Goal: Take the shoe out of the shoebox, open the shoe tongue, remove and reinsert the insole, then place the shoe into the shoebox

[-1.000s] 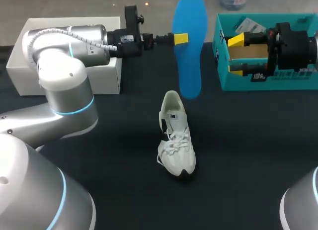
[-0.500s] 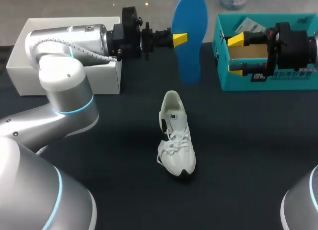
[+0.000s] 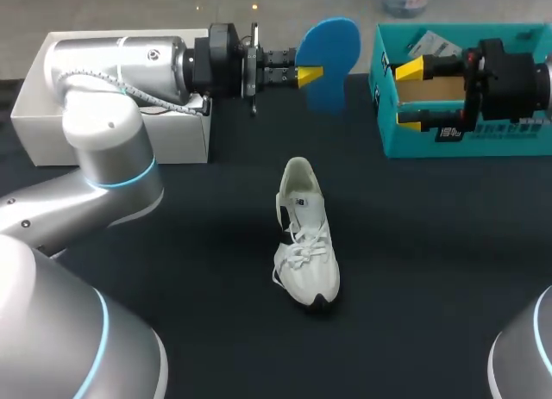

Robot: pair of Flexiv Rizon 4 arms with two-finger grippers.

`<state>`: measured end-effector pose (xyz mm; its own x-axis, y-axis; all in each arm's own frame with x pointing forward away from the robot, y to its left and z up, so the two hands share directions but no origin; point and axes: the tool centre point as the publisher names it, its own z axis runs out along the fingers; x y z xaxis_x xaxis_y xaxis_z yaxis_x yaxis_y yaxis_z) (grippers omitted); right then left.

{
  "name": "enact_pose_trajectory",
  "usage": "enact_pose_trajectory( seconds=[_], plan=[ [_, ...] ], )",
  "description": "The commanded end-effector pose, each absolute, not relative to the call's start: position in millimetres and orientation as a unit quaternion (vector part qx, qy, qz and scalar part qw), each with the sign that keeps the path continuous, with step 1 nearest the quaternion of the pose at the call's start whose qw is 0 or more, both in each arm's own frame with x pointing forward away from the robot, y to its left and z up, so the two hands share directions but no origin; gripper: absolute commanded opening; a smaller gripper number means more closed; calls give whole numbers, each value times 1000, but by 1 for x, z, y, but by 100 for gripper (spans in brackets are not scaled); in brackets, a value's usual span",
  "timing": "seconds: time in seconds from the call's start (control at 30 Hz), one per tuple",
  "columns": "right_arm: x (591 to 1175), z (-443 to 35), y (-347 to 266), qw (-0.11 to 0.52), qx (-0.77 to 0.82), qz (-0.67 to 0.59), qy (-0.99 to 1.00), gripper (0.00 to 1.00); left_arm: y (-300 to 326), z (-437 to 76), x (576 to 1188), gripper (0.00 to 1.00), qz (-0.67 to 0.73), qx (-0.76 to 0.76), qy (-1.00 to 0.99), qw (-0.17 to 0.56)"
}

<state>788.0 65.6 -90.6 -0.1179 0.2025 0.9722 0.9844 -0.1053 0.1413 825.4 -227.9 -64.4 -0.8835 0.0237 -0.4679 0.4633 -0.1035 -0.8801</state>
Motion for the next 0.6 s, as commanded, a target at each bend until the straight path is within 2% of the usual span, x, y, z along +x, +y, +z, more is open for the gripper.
enact_pose_trajectory(
  seconds=[0.03,0.23,0.4,0.6],
  plan=[
    [789,-91,68,384,-543,-508,-548,100,-228,-66,829,0,-628,384,596,321],
    [789,-91,68,384,-543,-508,-548,100,-228,-72,826,0,-518,511,508,461],
    [789,-91,68,384,-543,-508,-548,100,-227,-73,823,0,-465,555,459,515],
    [792,-83,68,376,-543,-515,-547,100,-226,-71,818,0,-456,564,420,545]
  ],
)
